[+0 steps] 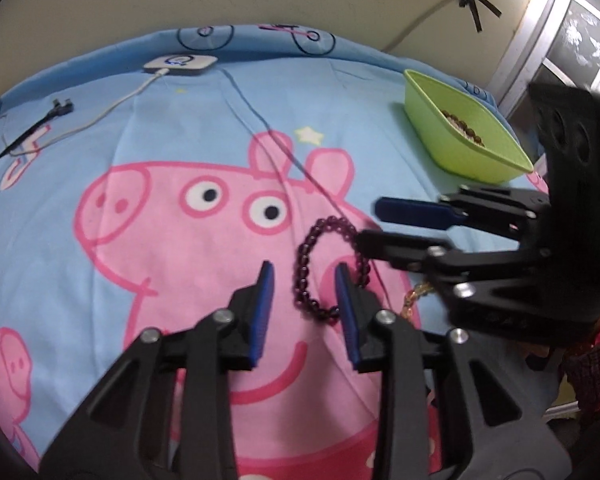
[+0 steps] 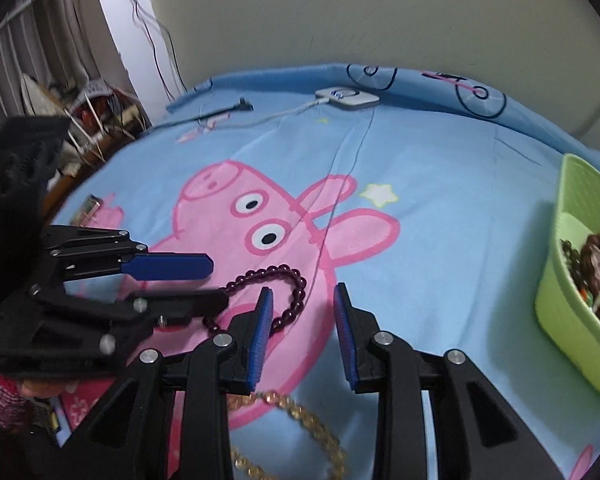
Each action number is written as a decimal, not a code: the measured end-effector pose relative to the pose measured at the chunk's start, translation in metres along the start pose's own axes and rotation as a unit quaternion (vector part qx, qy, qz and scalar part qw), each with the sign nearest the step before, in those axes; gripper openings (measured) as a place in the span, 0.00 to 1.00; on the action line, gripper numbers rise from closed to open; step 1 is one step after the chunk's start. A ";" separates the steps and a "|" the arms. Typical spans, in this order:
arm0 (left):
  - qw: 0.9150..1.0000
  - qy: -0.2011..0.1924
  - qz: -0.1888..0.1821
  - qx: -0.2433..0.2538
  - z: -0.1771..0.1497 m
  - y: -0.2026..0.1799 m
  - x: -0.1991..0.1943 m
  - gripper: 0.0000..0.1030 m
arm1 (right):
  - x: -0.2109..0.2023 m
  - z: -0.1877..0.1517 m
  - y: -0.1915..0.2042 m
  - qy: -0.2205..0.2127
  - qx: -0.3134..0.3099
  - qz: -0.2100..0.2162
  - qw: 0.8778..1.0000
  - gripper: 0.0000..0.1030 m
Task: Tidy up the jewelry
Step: 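Reach the left tool to the dark purple bead bracelet and grasp it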
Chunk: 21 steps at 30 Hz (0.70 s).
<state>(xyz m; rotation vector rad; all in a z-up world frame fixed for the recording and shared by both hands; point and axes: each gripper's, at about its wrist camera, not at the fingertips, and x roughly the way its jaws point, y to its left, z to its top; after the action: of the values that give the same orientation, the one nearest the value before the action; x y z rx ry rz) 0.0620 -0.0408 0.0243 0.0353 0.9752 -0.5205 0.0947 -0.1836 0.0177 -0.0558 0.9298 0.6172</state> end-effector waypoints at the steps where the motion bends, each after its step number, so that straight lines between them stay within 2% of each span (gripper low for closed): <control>1: 1.000 0.002 0.007 0.003 0.000 -0.001 0.003 0.29 | 0.005 0.002 0.001 0.003 -0.003 -0.004 1.000 0.11; 2: 1.000 -0.001 0.016 0.009 -0.001 -0.001 0.006 0.29 | 0.010 0.003 0.003 0.005 -0.008 -0.011 1.000 0.08; 3: 0.999 -0.008 0.026 0.022 -0.003 -0.004 0.006 0.28 | 0.012 0.003 0.006 0.003 -0.020 -0.021 1.000 0.00; 5: 0.998 -0.013 0.048 0.029 -0.004 -0.004 0.006 0.10 | 0.015 0.004 0.012 0.006 -0.038 -0.027 0.999 0.00; 6: 0.998 -0.014 0.048 0.026 -0.004 -0.002 0.006 0.07 | 0.015 0.004 0.014 0.006 -0.040 -0.028 0.999 0.00; 9: 1.000 -0.007 0.021 -0.010 -0.001 0.011 0.000 0.07 | 0.010 0.004 0.014 -0.001 -0.032 -0.014 0.999 0.00; 13: 0.999 -0.024 -0.002 -0.024 0.004 0.012 -0.017 0.07 | -0.012 0.007 0.008 -0.037 -0.003 0.015 0.999 0.00; 17: 0.999 -0.039 -0.009 -0.017 0.016 0.002 -0.026 0.07 | -0.024 0.010 0.002 -0.054 0.008 0.021 0.998 0.00; 21: 0.999 -0.025 -0.024 -0.010 0.034 -0.015 -0.014 0.07 | -0.025 0.003 -0.014 -0.044 0.033 0.030 0.998 0.00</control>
<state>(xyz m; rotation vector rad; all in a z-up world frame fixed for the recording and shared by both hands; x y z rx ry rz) 0.0754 -0.0569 0.0576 -0.0190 0.9334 -0.5532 0.0938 -0.2059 0.0355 0.0589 0.8681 0.6389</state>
